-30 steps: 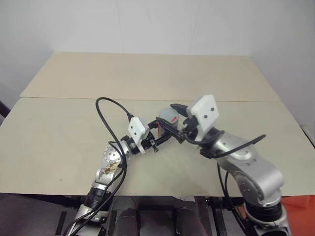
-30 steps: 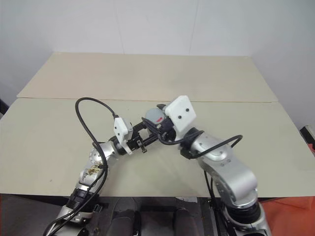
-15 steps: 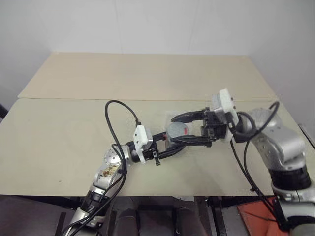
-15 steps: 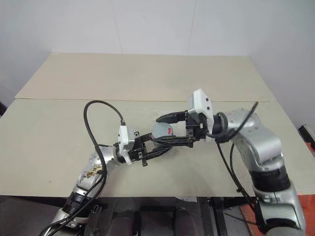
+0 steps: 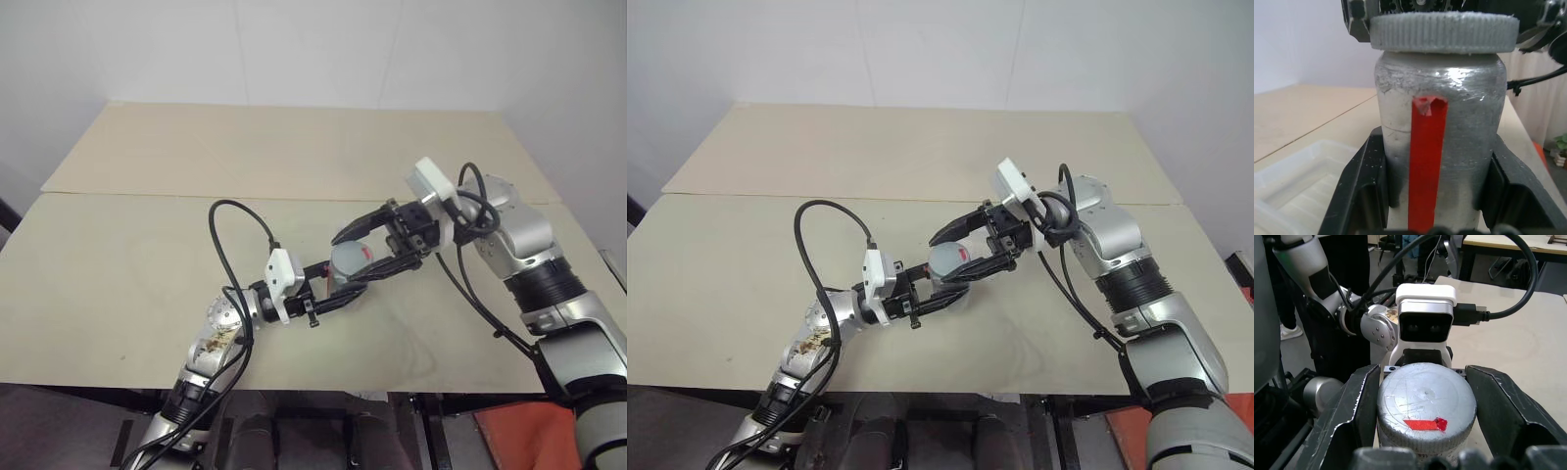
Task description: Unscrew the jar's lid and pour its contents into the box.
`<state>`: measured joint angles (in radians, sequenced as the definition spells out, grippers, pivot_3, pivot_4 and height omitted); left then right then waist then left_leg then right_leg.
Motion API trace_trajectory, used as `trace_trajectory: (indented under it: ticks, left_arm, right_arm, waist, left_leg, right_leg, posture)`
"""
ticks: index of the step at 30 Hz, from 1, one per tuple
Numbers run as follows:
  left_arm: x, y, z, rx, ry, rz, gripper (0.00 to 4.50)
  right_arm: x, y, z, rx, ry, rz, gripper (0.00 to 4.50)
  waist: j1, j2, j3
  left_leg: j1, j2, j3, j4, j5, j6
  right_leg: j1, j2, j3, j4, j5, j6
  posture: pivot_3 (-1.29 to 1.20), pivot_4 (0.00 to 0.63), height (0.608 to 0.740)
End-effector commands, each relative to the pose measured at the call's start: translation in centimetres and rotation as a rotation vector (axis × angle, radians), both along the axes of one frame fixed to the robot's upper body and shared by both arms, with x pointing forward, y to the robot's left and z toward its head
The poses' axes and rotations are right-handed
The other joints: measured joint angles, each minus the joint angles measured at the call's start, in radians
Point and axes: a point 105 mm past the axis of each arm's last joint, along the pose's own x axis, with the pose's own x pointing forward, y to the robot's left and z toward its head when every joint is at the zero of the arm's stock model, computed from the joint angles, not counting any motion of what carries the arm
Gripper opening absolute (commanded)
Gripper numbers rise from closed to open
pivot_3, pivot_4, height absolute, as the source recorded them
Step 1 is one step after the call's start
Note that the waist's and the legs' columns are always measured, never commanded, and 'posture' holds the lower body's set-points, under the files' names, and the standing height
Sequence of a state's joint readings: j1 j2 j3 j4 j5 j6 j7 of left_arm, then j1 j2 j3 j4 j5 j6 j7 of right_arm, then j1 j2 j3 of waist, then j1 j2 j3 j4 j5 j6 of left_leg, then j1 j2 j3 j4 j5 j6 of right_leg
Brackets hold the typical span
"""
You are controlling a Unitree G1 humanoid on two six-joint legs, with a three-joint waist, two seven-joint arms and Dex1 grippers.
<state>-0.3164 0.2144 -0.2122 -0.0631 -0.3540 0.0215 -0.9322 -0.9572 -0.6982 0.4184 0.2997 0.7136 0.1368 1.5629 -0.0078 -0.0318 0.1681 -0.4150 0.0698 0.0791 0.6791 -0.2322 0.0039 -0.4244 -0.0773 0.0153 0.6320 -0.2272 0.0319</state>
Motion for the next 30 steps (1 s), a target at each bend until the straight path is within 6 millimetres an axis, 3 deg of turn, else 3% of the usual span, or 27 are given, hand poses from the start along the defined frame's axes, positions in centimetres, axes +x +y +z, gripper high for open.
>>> trace_trajectory:
  ticks: [1, 6, 7, 12, 14, 20, 25, 30]
  left_arm:
    - [-0.6, -0.7, 2.3, -0.061, -0.101, -0.027, 1.95]
    - [-0.5, -0.8, 2.1, -0.06, -0.1, -0.035, 1.95]
    - [-0.5, -0.8, 2.1, -0.057, -0.101, -0.038, 1.95]
    - [-0.1, -0.5, 1.8, -0.051, -0.1, -0.034, 1.95]
    - [0.1, -0.4, 1.8, -0.046, -0.103, -0.024, 1.95]
    - [1.2, 0.0, 1.8, -0.052, -0.129, 0.066, 1.95]
    - [2.5, 0.3, 2.0, -0.074, -0.152, 0.147, 1.95]
    - [2.8, 0.2, 1.9, -0.069, -0.155, 0.145, 1.95]
  right_arm:
    - [-0.6, -0.6, 0.3, -0.011, 0.003, 0.04, 2.75]
    - [-1.2, -1.7, 1.5, 0.035, -0.016, 0.027, 4.31]
    - [-1.4, -2.0, 1.8, 0.05, -0.037, 0.018, 4.41]
    - [-2.3, -4.0, 3.0, 0.151, -0.079, -0.091, 4.41]
    - [-2.3, -4.4, 3.1, 0.189, -0.179, -0.222, 4.41]
    - [-1.9, -2.5, 4.3, 0.289, -0.219, -0.631, 4.41]
    - [-3.2, -0.5, 3.2, 0.302, -0.245, -0.793, 4.41]
    - [-3.1, 0.6, 2.5, 0.37, -0.129, -0.919, 4.41]
  waist:
    - [0.0, 0.0, 0.0]
    - [0.007, 0.0, 0.0]
    - [0.008, 0.0, 0.0]
    - [0.019, 0.0, 0.0]
    - [0.022, 0.0, 0.0]
    - [0.014, 0.0, 0.0]
    - [0.019, 0.0, 0.0]
    - [0.018, 0.0, 0.0]
  left_leg:
    - [0.0, 0.0, 0.0, 0.0, 0.0, 0.0]
    - [0.0, 0.0, 0.0, 0.0, 0.0, 0.0]
    - [0.0, 0.0, 0.0, 0.0, 0.0, 0.0]
    - [0.0, 0.0, 0.0, 0.0, 0.0, 0.0]
    - [0.0, 0.0, 0.0, 0.0, 0.0, 0.0]
    - [0.0, 0.0, 0.001, 0.0, 0.0, 0.0]
    - [0.0, 0.0, 0.0, 0.0, 0.0, 0.0]
    - [-0.001, 0.0, 0.0, 0.001, 0.0, 0.0]
  right_leg:
    - [0.0, 0.0, 0.0, 0.0, 0.0, 0.0]
    - [0.0, 0.0, 0.0, 0.0, 0.0, 0.0]
    - [0.0, 0.0, 0.0, 0.0, 0.0, 0.0]
    - [0.0, 0.0, 0.0, 0.0, 0.0, 0.0]
    - [0.0, 0.0, 0.0, 0.0, 0.0, 0.0]
    - [-0.001, 0.0, 0.0, 0.001, 0.0, 0.0]
    - [0.0, 0.0, 0.0, 0.0, 0.0, 0.0]
    - [0.0, 0.0, 0.0, 0.0, 0.0, 0.0]
  posture:
    - [0.0, 0.15, 0.74]
    - [0.0, 0.15, 0.74]
    - [0.0, 0.15, 0.74]
    - [0.0, 0.15, 0.74]
    - [0.0, 0.15, 0.74]
    - [0.0, 0.15, 0.74]
    - [0.0, 0.15, 0.74]
    - [0.0, 0.15, 0.74]
